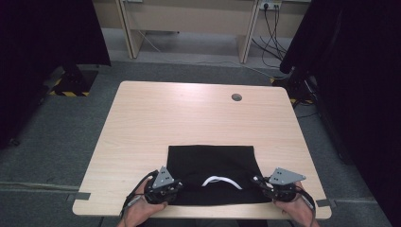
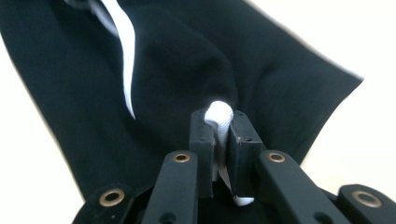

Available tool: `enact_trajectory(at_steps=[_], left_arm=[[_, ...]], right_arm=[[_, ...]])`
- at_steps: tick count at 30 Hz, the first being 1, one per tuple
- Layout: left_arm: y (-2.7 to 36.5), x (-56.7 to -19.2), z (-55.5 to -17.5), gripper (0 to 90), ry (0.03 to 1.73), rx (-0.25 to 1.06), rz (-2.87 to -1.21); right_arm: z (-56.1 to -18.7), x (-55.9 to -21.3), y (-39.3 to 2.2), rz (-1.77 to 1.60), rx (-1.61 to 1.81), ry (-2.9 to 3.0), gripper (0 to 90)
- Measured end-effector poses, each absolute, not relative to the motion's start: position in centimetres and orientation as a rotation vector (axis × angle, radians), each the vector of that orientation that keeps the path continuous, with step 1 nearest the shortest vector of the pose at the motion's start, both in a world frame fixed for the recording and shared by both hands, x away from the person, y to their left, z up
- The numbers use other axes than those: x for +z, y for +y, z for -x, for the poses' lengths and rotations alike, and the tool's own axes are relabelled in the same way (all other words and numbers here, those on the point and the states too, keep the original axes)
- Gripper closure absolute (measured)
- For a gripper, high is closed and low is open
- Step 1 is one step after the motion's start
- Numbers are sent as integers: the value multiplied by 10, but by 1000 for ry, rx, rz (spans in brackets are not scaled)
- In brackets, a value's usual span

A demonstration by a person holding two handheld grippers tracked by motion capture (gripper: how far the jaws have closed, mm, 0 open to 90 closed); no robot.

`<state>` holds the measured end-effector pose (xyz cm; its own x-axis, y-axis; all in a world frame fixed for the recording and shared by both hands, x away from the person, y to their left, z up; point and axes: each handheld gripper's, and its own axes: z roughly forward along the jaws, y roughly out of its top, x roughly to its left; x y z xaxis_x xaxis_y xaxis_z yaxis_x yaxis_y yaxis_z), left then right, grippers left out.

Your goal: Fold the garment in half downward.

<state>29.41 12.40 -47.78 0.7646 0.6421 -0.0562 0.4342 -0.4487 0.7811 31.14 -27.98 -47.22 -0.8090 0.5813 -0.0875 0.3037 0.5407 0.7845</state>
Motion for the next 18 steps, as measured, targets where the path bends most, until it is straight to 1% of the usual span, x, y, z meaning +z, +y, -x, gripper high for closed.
enact_trajectory(at_steps=[5, 8, 10, 13, 16, 18], left_arm=[[120, -478, -301, 723, 797, 339, -2125], [118, -478, -316, 723, 812, 389, -2133], [117, -479, -328, 721, 831, 446, -2123], [116, -479, -338, 661, 848, 427, -2103], [115, -473, -335, 512, 831, 492, -2089], [114, -471, -331, 454, 821, 517, -2076]], right_arm=[[-314, -475, -278, -726, 1101, 2449, 827], [-327, -474, -277, -747, 1092, 2445, 822], [-340, -475, -277, -778, 1098, 2444, 793], [-359, -475, -279, -858, 1106, 2433, 693], [-364, -469, -281, -909, 1163, 2415, 544], [-362, -462, -282, -920, 1222, 2404, 483]])
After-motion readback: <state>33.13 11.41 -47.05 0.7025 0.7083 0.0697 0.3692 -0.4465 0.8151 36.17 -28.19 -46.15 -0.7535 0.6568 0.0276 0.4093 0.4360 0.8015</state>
